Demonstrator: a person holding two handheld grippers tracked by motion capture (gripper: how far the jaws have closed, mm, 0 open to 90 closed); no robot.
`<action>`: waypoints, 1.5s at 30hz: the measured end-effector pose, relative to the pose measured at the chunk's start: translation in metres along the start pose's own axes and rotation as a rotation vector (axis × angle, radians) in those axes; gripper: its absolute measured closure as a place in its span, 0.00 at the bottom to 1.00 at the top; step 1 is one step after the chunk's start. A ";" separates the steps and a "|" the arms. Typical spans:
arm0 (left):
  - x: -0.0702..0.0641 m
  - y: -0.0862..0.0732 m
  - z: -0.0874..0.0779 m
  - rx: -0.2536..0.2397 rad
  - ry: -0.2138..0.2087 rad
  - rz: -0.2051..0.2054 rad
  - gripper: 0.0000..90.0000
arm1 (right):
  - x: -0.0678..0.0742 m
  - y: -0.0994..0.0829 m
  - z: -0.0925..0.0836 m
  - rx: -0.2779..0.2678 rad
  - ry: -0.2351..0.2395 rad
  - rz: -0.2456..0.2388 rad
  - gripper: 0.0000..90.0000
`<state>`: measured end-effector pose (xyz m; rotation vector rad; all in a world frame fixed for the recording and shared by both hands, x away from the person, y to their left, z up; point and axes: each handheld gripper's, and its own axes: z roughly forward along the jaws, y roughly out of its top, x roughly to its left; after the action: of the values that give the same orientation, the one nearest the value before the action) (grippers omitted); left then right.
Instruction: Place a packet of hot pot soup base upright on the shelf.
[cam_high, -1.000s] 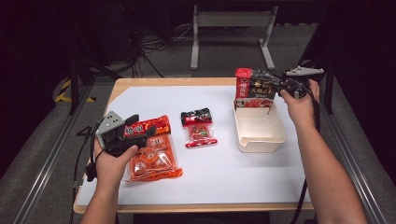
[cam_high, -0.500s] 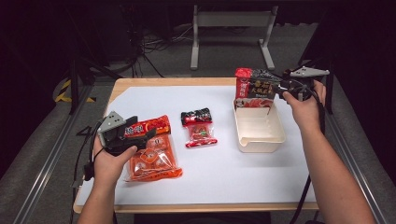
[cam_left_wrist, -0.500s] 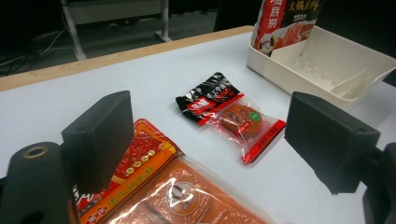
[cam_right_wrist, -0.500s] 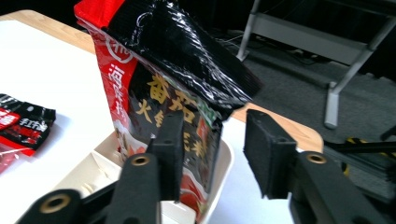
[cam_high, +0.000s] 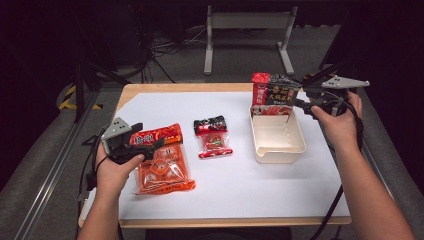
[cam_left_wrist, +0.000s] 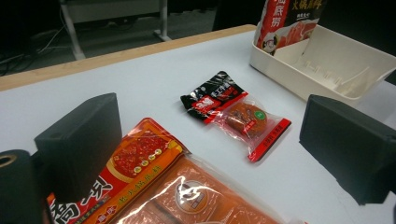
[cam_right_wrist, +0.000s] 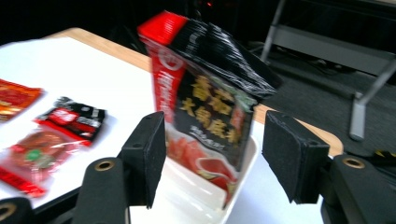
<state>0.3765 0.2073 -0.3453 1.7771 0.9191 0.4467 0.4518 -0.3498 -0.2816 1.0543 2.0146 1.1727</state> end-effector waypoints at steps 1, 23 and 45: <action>0.001 0.000 0.000 0.000 0.003 0.003 0.06 | 0.003 0.001 -0.004 -0.007 0.013 -0.001 0.42; 0.020 0.002 -0.003 0.018 0.055 0.010 0.15 | 0.073 -0.004 -0.030 -0.084 0.218 -0.069 0.38; 0.064 -0.030 0.011 -0.033 0.183 -0.114 0.21 | 0.101 -0.020 -0.029 -0.080 0.248 -0.137 0.38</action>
<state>0.4131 0.2542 -0.3852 1.6642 1.1285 0.5537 0.3692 -0.2831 -0.2955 0.7493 2.1689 1.3530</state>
